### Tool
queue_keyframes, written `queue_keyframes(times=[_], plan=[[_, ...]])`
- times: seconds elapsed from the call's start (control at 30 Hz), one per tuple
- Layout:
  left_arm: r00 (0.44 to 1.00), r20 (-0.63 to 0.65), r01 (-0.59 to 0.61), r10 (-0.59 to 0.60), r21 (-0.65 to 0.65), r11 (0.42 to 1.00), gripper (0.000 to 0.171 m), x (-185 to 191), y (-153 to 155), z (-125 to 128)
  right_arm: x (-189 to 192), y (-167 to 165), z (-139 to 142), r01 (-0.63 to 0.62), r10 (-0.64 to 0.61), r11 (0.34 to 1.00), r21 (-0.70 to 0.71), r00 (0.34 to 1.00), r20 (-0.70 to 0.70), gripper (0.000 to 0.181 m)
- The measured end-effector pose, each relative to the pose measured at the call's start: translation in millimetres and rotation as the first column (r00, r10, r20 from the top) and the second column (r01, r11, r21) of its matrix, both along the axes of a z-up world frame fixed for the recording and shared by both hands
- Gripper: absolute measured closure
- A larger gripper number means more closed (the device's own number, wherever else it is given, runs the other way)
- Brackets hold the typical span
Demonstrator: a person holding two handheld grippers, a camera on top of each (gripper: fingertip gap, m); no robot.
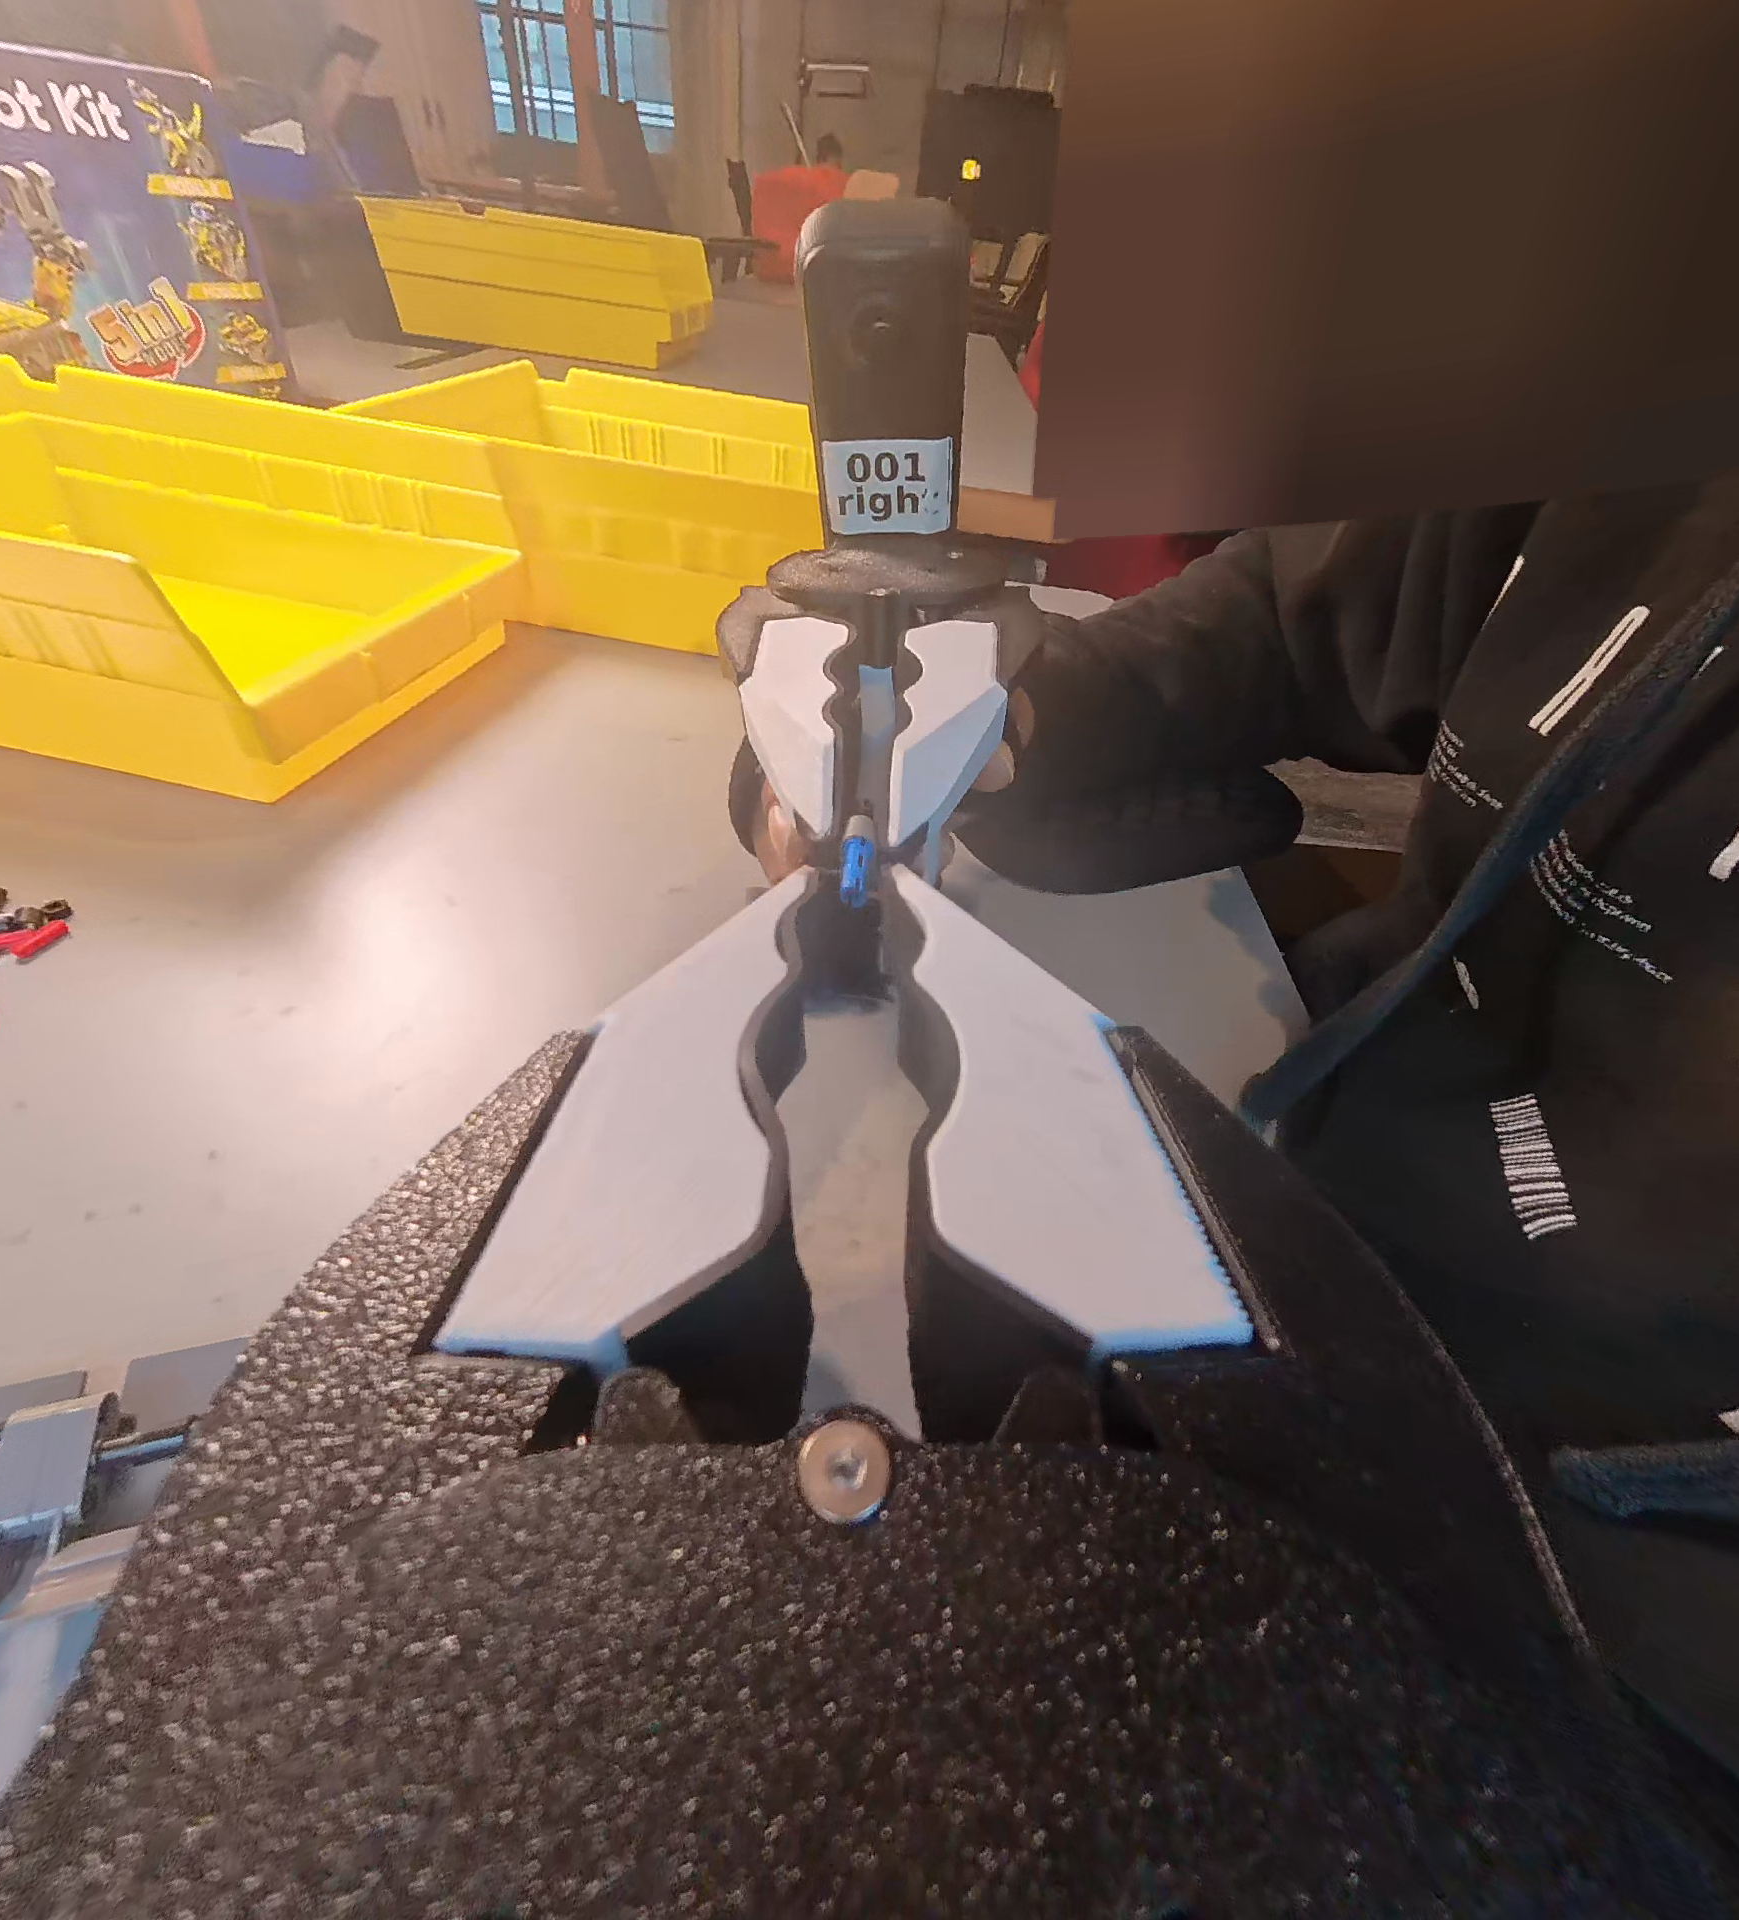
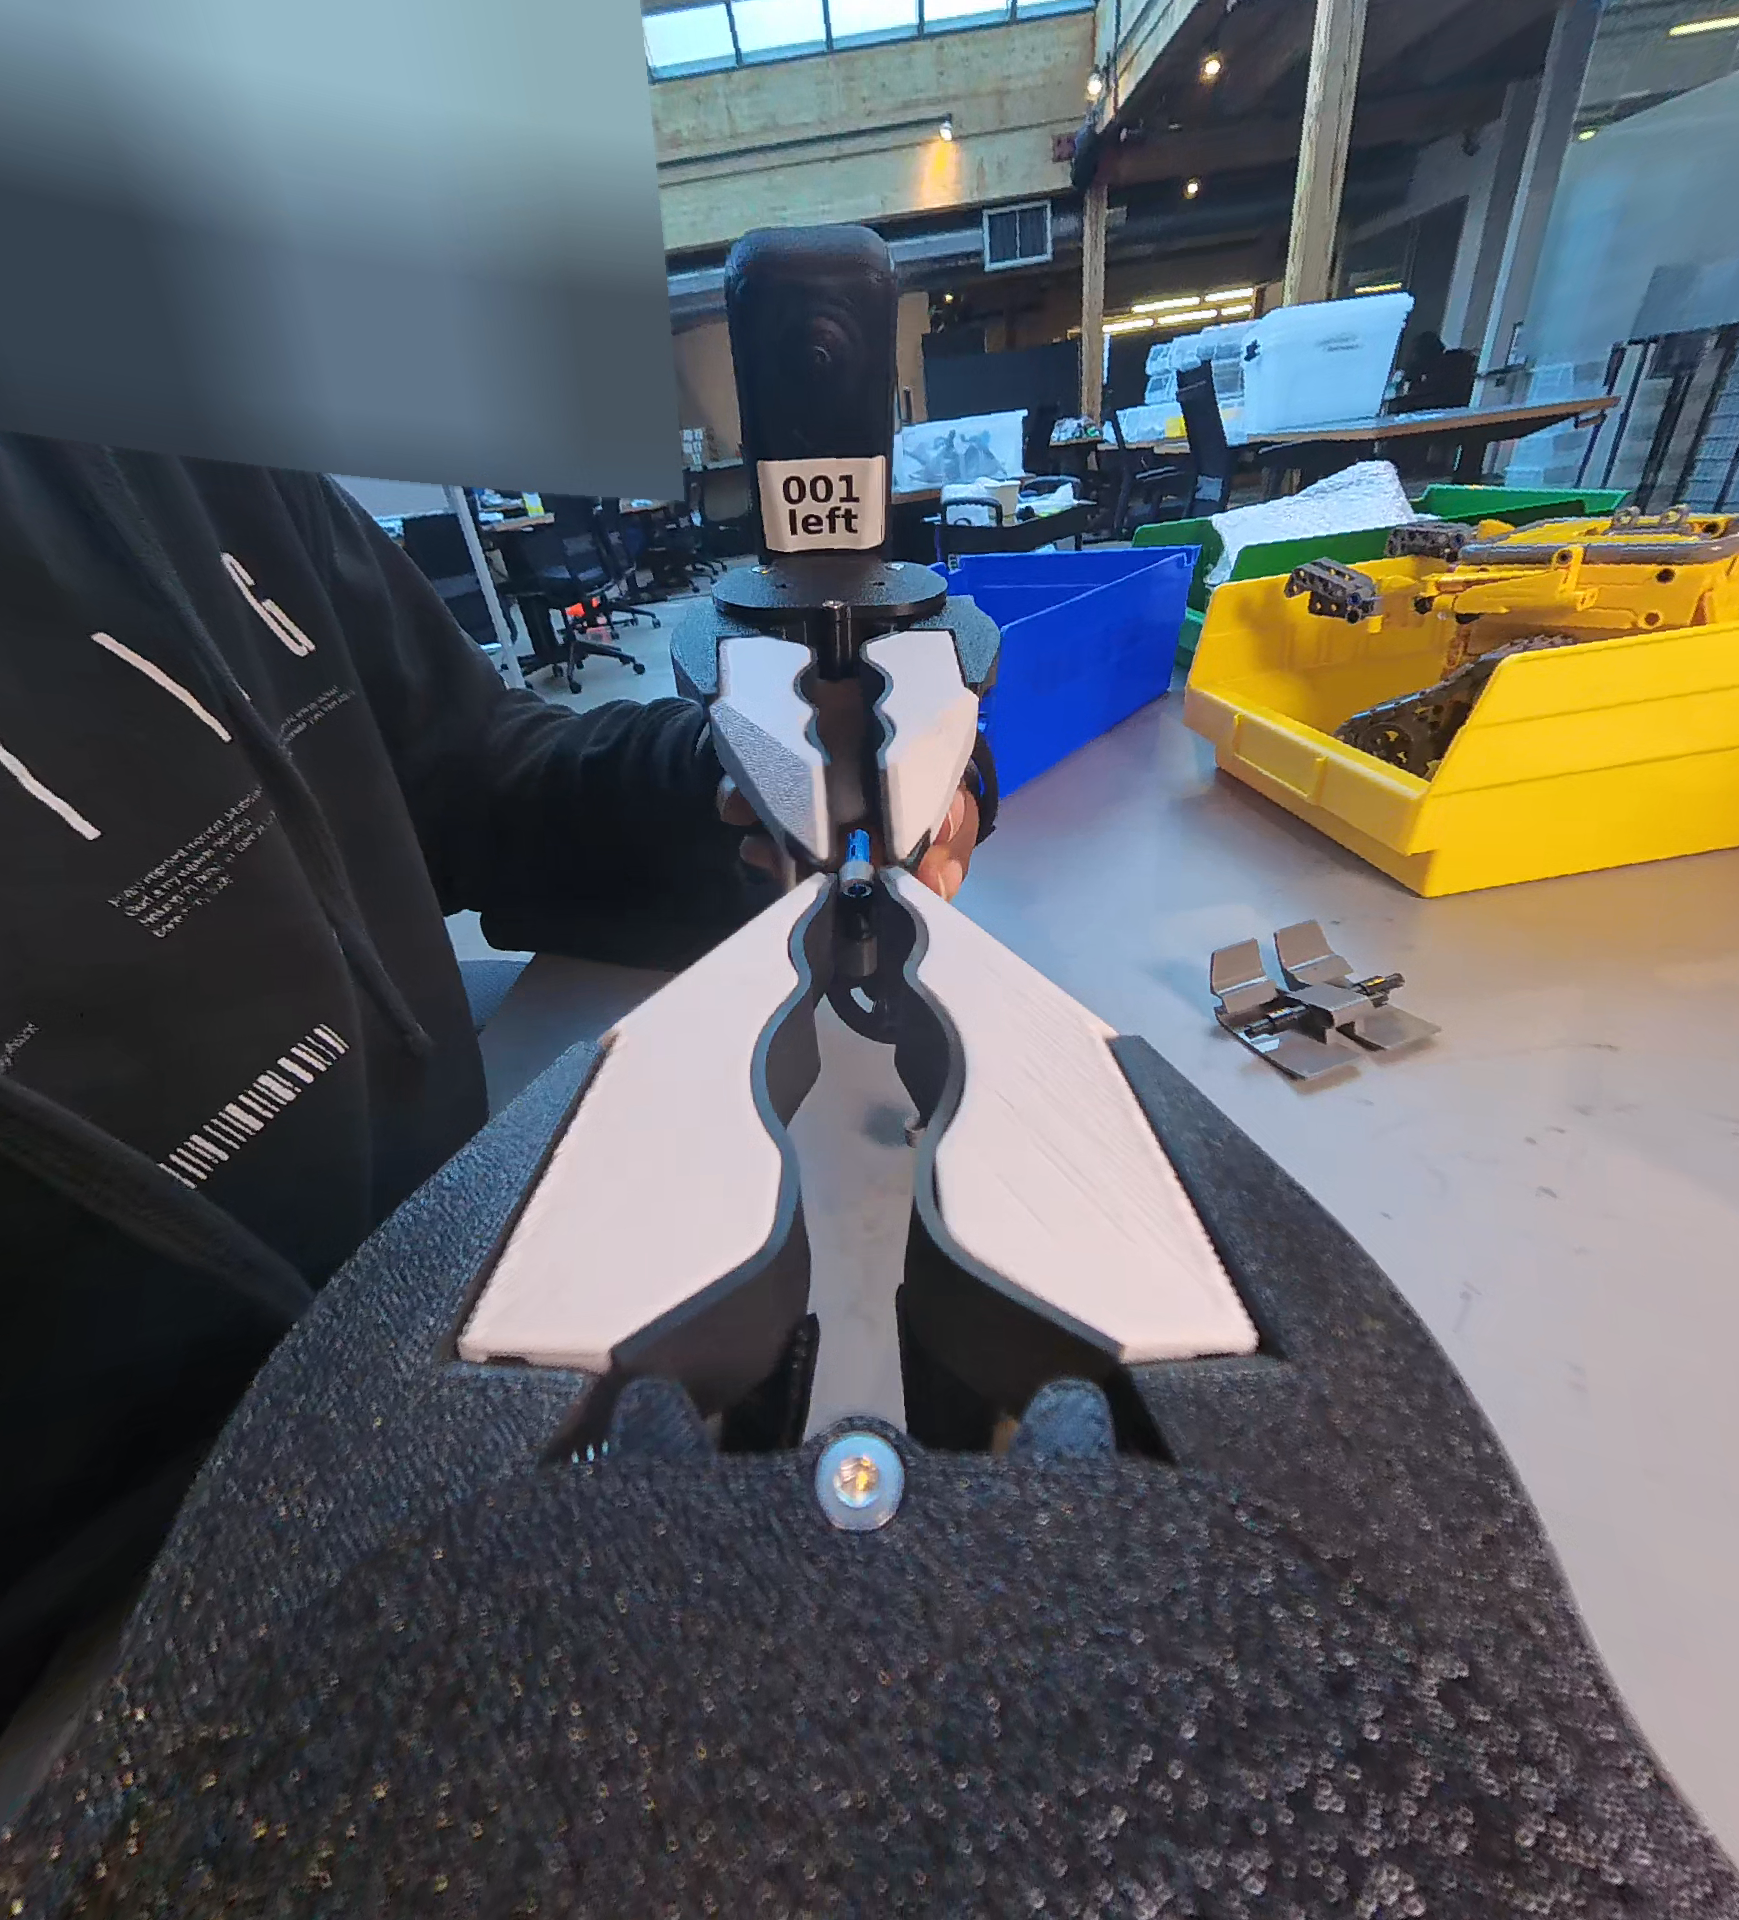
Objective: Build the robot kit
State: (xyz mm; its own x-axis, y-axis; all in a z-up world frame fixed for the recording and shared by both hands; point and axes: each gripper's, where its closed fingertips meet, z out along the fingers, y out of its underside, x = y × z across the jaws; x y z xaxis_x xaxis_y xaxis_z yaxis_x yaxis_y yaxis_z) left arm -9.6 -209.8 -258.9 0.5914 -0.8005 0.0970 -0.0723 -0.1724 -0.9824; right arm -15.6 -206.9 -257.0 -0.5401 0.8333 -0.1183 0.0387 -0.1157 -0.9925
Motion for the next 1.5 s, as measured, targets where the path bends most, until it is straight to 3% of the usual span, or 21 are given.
queue_keyframes(times=[0.4, 1.17, 1.3, 1.37, 1.43, 1.5], plan=[[0.998, -0.063, 0.011, -0.005, 0.09, 0.996, 0.169, 4.5, -3.2, 5.4, 4.4, -5.3, 5.4, -0.036, 0.036, 0.999, -0.017, 0.999, -0.023, 0.171], [0.999, -0.049, -0.002, 0.007, 0.095, 0.996, 0.169, 6.3, -0.9, 3.5, 3.4, -3.2, -0.2, -0.018, 0.021, 0.995, 0.102, 1.0, -0.023, 0.175], [1.0, 0.008, -0.005, 0.004, 0.056, 0.998, 0.166, 1.6, 0.8, 4.0, 1.5, -1.3, -1.7, -0.005, 0.006, 0.996, 0.093, 1.0, -0.02, 0.175], [0.999, 0.033, -0.034, 0.033, 0.05, 0.998, 0.151, -11.5, 1.0, 7.9, 2.3, 4.7, -0.3, 0.0, 0.001, 0.999, 0.049, 1.0, -0.017, 0.175], [0.997, -0.018, -0.073, 0.073, -0.018, 0.997, 0.145, -33.2, 2.1, -5.7, 2.7, 18.6, 4.0, 0.037, -0.037, 0.999, 0.003, 0.999, -0.02, 0.175], [0.989, -0.128, -0.085, 0.068, -0.133, 0.987, 0.146, -50.8, -2.3, -35.9, 3.4, 34.8, 3.8, 0.081, -0.081, 0.996, -0.021, 0.997, -0.008, 0.176]])
